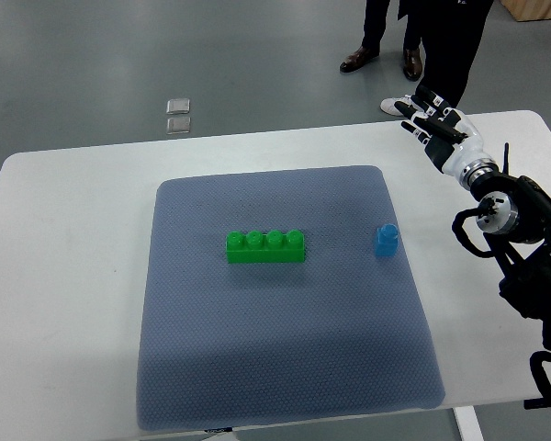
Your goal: Stack blue block on green block with right hand
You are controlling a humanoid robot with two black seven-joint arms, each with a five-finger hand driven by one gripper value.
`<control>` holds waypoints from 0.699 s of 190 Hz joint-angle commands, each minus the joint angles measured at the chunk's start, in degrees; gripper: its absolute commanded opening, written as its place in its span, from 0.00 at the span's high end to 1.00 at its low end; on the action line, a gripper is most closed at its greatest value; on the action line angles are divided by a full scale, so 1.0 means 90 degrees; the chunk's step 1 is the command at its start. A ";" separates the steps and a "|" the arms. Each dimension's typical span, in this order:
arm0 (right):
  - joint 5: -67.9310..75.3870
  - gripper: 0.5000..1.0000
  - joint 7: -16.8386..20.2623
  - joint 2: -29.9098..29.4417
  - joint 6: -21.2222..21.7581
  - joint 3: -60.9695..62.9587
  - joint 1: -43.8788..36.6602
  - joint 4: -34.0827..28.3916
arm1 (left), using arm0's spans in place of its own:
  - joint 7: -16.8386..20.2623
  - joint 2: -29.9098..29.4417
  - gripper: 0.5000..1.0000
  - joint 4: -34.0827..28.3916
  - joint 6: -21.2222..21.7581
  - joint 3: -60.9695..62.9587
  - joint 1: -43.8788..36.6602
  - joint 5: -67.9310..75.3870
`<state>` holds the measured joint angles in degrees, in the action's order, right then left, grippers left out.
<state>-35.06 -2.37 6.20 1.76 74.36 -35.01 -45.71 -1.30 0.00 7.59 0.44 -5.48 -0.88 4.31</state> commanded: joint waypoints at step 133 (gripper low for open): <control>0.0000 0.18 -0.0020 0.0258 0.0244 -0.0010 -0.0133 0.0000 | 0.0008 0.0000 0.00 0.0036 -0.0010 0.0003 0.0009 -0.0010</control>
<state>-35.02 -2.55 8.32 2.98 74.25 -36.11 -45.70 -1.23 0.00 7.92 0.34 -5.46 -0.76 4.21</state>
